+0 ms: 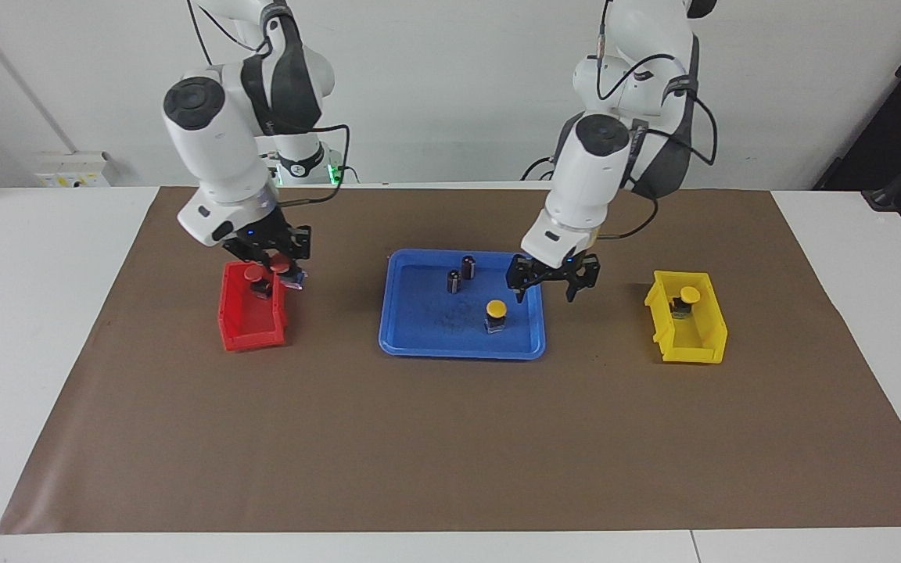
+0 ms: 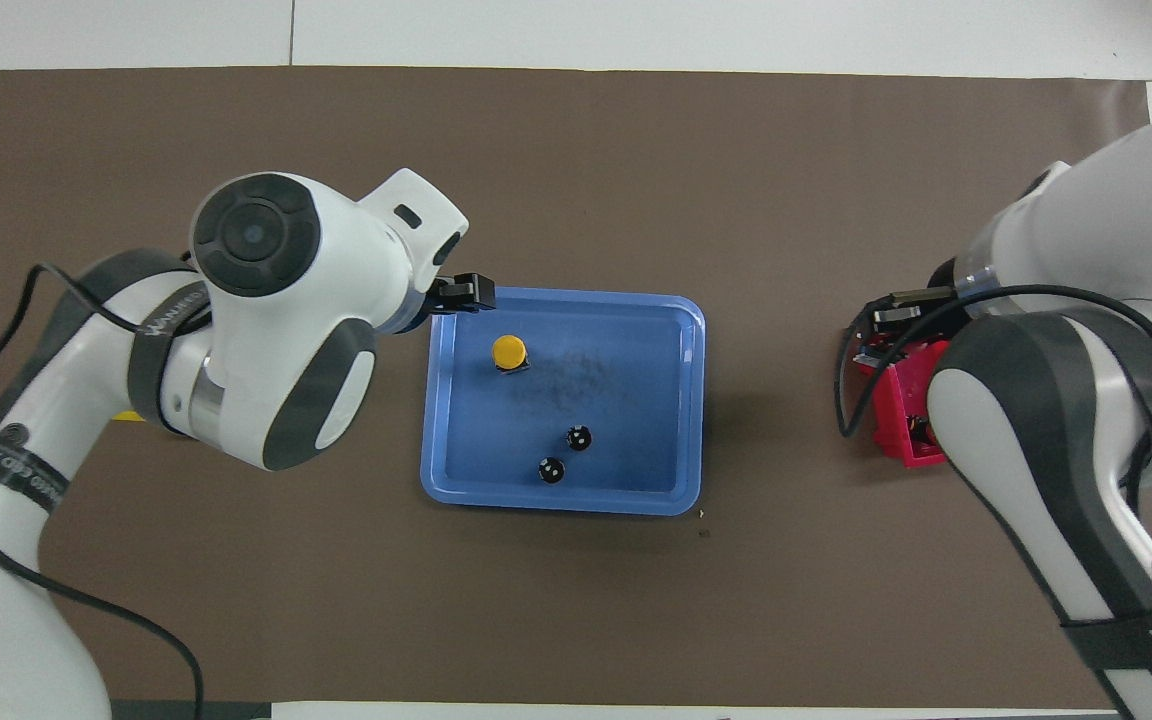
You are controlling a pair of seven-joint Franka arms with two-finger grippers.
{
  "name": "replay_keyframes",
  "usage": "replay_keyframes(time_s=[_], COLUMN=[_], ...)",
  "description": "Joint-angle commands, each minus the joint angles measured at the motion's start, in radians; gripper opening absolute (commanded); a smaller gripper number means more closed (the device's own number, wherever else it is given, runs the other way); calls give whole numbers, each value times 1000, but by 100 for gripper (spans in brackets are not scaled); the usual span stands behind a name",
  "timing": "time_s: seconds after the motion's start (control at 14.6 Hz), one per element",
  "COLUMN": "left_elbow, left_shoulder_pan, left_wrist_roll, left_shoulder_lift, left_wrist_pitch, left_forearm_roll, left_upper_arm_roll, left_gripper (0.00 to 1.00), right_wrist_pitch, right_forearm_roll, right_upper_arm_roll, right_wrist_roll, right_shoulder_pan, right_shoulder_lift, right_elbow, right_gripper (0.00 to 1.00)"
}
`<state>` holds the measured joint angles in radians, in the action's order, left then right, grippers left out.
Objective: Sort red and yellow buttons by color
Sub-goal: 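Carry the red button to the red bin while the left gripper grasps the yellow button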
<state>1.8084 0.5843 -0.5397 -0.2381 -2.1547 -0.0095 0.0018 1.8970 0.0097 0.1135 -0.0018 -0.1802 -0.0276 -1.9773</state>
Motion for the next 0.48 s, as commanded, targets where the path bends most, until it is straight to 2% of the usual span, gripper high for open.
replay_keyframes(time_s=[0.0,0.21,0.41], left_elbow=[-50,-49,-32], left_shoulder_pan=[60,83,81], left_wrist_roll=[-68,-88,-108], left_shoulder_lift=[-75,-109,-109], left_wrist_pitch=[-22,-33,-27], left_forearm_roll=[26,29,28], left_upper_arm_roll=[21,21,20], left_gripper=[100,99,89], right_wrist_pitch=[160,203,309], right_forearm_roll=[-22,-53,-56], right_upper_arm_roll=[-18,-18,-20], right_wrist_roll=[-107,-176,-185], right_shoulder_pan=[66,87,105], right_shoulder_lift=[-58,-54,-49], right_elbow=[-173,-213,-291], right_gripper=[16,16,16])
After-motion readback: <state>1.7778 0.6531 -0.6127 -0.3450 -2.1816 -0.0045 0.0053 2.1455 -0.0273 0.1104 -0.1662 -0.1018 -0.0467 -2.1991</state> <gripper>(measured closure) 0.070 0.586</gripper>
